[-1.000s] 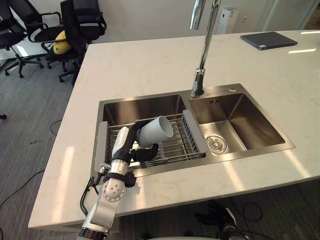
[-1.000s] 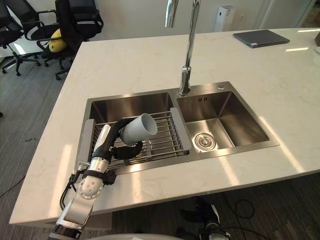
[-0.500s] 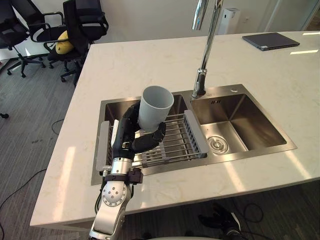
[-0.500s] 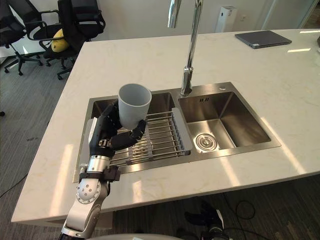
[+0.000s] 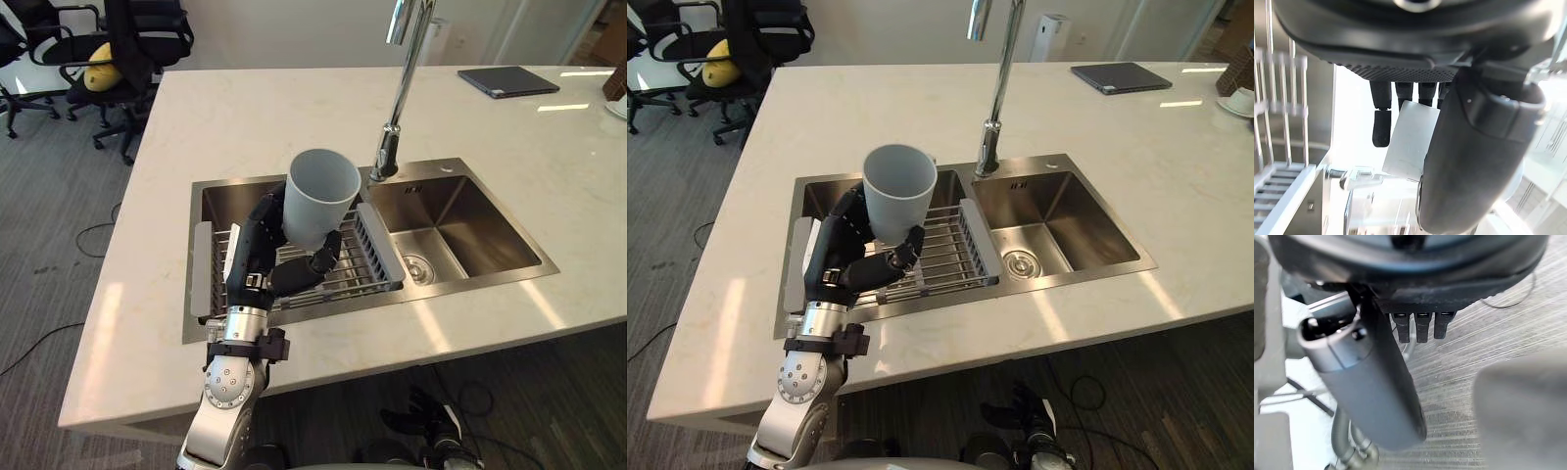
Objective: Walk over to the sink, pick up the cup, carry it to the dishwasher, place the cup inside the dishwasher, then close the dishwasher door
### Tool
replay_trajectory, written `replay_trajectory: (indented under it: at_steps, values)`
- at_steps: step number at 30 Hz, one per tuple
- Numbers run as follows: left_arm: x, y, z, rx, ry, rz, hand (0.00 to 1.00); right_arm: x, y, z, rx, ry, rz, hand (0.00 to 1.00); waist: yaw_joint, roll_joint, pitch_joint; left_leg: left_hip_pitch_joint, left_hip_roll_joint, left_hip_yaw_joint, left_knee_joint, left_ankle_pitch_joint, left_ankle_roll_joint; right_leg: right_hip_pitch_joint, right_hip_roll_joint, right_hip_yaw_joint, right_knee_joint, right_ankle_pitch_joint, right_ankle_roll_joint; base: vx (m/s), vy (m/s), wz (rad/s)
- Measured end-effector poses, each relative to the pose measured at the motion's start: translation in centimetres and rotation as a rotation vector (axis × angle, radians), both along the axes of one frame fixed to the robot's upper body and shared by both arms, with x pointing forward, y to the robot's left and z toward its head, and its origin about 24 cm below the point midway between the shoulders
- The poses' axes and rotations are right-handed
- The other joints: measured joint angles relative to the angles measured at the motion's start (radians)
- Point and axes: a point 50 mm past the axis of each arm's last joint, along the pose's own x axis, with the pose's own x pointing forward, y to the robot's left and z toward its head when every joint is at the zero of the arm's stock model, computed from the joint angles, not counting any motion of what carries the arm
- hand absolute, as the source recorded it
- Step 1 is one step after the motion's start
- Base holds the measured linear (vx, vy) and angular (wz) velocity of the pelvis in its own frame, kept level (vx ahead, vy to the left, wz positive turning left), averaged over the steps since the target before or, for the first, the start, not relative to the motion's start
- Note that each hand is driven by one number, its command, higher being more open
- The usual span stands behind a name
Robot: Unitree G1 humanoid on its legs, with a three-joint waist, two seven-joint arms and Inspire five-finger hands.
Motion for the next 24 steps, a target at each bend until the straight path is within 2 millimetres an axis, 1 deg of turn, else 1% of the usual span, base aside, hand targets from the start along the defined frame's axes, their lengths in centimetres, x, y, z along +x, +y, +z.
replay_trajectory:
  at_steps: [1,2,3,4,5,6,7,9,10,11,12,13,14,15,16,17,18,19,20,21,23,24]
  values:
    - [0.0,0.0,0.2,-0.006,-0.010,0.003,0.30,0.3,-0.1,0.1,-0.002,-0.008,0.003,0.90,0.015,-0.007,-0.005,-0.035,-0.007,-0.002,0.006,0.014,-0.004,0.011,-0.004,0.007,-0.048,-0.024,0.009,-0.09,-0.103,0.19]
    - [0.0,-0.1,0.2,-0.011,-0.011,0.003,0.30,0.8,-0.2,0.3,-0.009,-0.018,0.007,0.90,0.025,-0.006,-0.006,-0.056,-0.010,-0.005,0.003,0.030,-0.008,0.006,0.000,0.007,-0.094,-0.031,0.001,-0.12,-0.105,0.18]
    - [0.0,-0.3,0.3,-0.020,-0.012,-0.005,0.30,1.8,-0.5,0.6,-0.030,-0.041,0.027,0.90,0.044,0.004,-0.013,-0.100,-0.010,-0.015,-0.050,0.090,-0.014,0.014,0.015,0.001,-0.226,-0.041,-0.018,-0.18,-0.130,0.15]
    - [0.0,-0.4,0.3,-0.023,-0.017,-0.010,0.30,2.3,-0.5,0.8,-0.034,-0.054,0.031,0.90,0.051,0.003,-0.013,-0.113,-0.010,-0.016,-0.070,0.110,-0.017,0.024,0.023,0.008,-0.277,-0.047,-0.030,-0.17,-0.108,0.19]
    - [0.0,-0.5,0.3,-0.026,-0.014,-0.011,0.30,3.3,-0.5,1.2,-0.039,-0.079,0.032,0.90,0.056,0.003,-0.008,-0.137,-0.011,-0.022,-0.090,0.143,-0.023,0.052,0.033,0.031,-0.385,-0.048,-0.061,-0.22,-0.154,0.19]
    - [0.0,-0.6,0.1,-0.028,0.000,-0.013,0.30,4.0,-0.7,1.5,-0.051,-0.098,0.029,0.90,0.051,0.029,0.016,-0.137,0.002,-0.046,-0.086,0.160,-0.032,0.101,0.058,0.031,-0.467,-0.012,-0.122,-0.21,-0.129,0.28]
    - [0.0,-0.9,-0.1,-0.028,0.011,-0.025,0.30,4.0,-0.8,1.5,-0.055,-0.103,0.022,0.90,0.050,0.046,0.030,-0.126,0.015,-0.062,-0.084,0.169,-0.039,0.134,0.077,0.019,-0.496,0.008,-0.129,-0.22,-0.134,0.32]
    - [-0.2,-1.4,0.0,-0.033,0.008,-0.051,0.30,3.8,-0.8,1.5,-0.053,-0.102,0.013,0.90,0.050,0.061,0.036,-0.120,0.034,-0.092,-0.082,0.191,-0.058,0.149,0.107,-0.006,-0.492,0.017,-0.140,-0.24,-0.133,0.40]
    - [-0.2,-1.8,0.3,-0.049,-0.004,-0.070,0.30,3.8,-0.8,1.5,-0.053,-0.103,0.003,0.90,0.048,0.064,0.038,-0.129,0.037,-0.131,-0.096,0.225,-0.085,0.141,0.116,-0.039,-0.487,0.029,-0.159,-0.35,-0.160,0.72]
    - [-0.3,-2.3,0.5,-0.056,-0.014,-0.095,0.30,3.7,-0.8,1.5,-0.056,-0.104,-0.011,0.90,0.040,0.054,0.046,-0.158,0.040,-0.144,-0.050,0.210,-0.099,0.124,0.113,-0.074,-0.485,0.040,-0.179,-0.31,-0.106,0.65]
    - [-0.3,-2.5,0.5,-0.064,-0.015,-0.106,0.30,3.7,-0.9,1.5,-0.061,-0.104,-0.018,0.90,0.040,0.059,0.045,-0.172,0.041,-0.144,0.001,0.188,-0.093,0.114,0.112,-0.083,-0.483,0.047,-0.191,-0.29,-0.085,0.51]
    - [-0.3,-2.7,0.5,-0.071,-0.015,-0.118,0.30,3.7,-1.1,1.5,-0.063,-0.104,-0.037,0.90,0.037,0.052,0.049,-0.178,0.046,-0.143,0.086,0.140,-0.075,0.106,0.107,-0.093,-0.482,0.060,-0.210,-0.24,-0.034,0.32]
    - [-0.4,-2.8,0.5,-0.070,-0.015,-0.129,0.30,3.5,-1.1,1.5,-0.060,-0.105,-0.046,0.90,0.029,0.053,0.048,-0.160,0.054,-0.143,0.133,0.096,-0.070,0.096,0.098,-0.105,-0.482,0.070,-0.216,-0.22,-0.006,0.32]
    - [-0.4,-2.8,0.5,-0.071,-0.015,-0.132,0.30,3.3,-1.1,1.5,-0.059,-0.105,-0.048,0.90,0.024,0.054,0.048,-0.146,0.061,-0.142,0.146,0.075,-0.070,0.091,0.094,-0.113,-0.484,0.075,-0.218,-0.20,0.054,0.41]
    - [-0.4,-3.0,0.5,-0.084,-0.013,-0.141,0.30,3.1,-1.0,1.4,-0.057,-0.100,-0.049,0.90,0.015,0.055,0.045,-0.112,0.078,-0.134,0.154,0.037,-0.073,0.080,0.081,-0.131,-0.488,0.085,-0.210,-0.18,0.103,0.51]
    - [-0.4,-3.2,0.5,-0.095,-0.008,-0.154,0.30,2.8,-1.0,1.3,-0.052,-0.094,-0.056,0.90,0.003,0.056,0.044,-0.070,0.086,-0.129,0.130,0.006,-0.082,0.076,0.066,-0.150,-0.500,0.095,-0.198,-0.18,0.163,0.56]
    - [-0.4,-3.3,0.5,-0.096,-0.005,-0.159,0.30,2.7,-1.0,1.3,-0.050,-0.090,-0.059,0.90,-0.003,0.058,0.043,-0.044,0.085,-0.126,0.100,-0.006,-0.089,0.073,0.059,-0.157,-0.507,0.101,-0.190,-0.15,0.225,0.51]
    - [-0.4,-3.6,0.3,-0.102,0.002,-0.170,0.30,2.3,-1.0,1.2,-0.051,-0.089,-0.064,0.90,-0.003,0.080,0.026,0.014,0.084,-0.123,-0.016,-0.023,-0.109,0.059,0.050,-0.166,-0.518,0.108,-0.176,-0.12,0.276,0.29]
    - [-0.3,-3.5,0.1,-0.091,0.010,-0.169,0.30,2.2,-0.6,1.2,-0.040,-0.088,-0.070,0.90,-0.001,0.062,0.023,0.031,0.059,-0.115,-0.096,0.005,-0.095,0.047,0.026,-0.163,-0.521,0.119,-0.157,-0.08,0.245,0.17]
    - [-0.3,-3.5,0.0,-0.086,0.017,-0.167,0.30,2.0,-0.3,1.1,-0.029,-0.088,-0.070,0.90,-0.001,0.055,0.015,0.033,0.042,-0.115,-0.117,0.017,-0.084,0.047,0.018,-0.163,-0.536,0.134,-0.135,-0.03,0.220,0.14]
    - [0.1,-3.3,-0.7,-0.070,0.044,-0.150,0.30,1.6,0.7,0.9,0.002,-0.085,-0.069,0.90,-0.003,0.041,0.006,0.026,0.003,-0.126,-0.109,0.023,-0.064,0.067,-0.016,-0.178,-0.570,0.159,-0.110,0.02,0.200,0.27]
    - [0.1,-3.2,-0.7,-0.071,0.046,-0.147,0.30,1.6,0.8,0.9,0.006,-0.085,-0.069,0.90,-0.002,0.040,0.005,0.024,-0.016,-0.129,-0.101,0.021,-0.058,0.079,-0.033,-0.184,-0.581,0.166,-0.102,0.02,0.162,0.25]
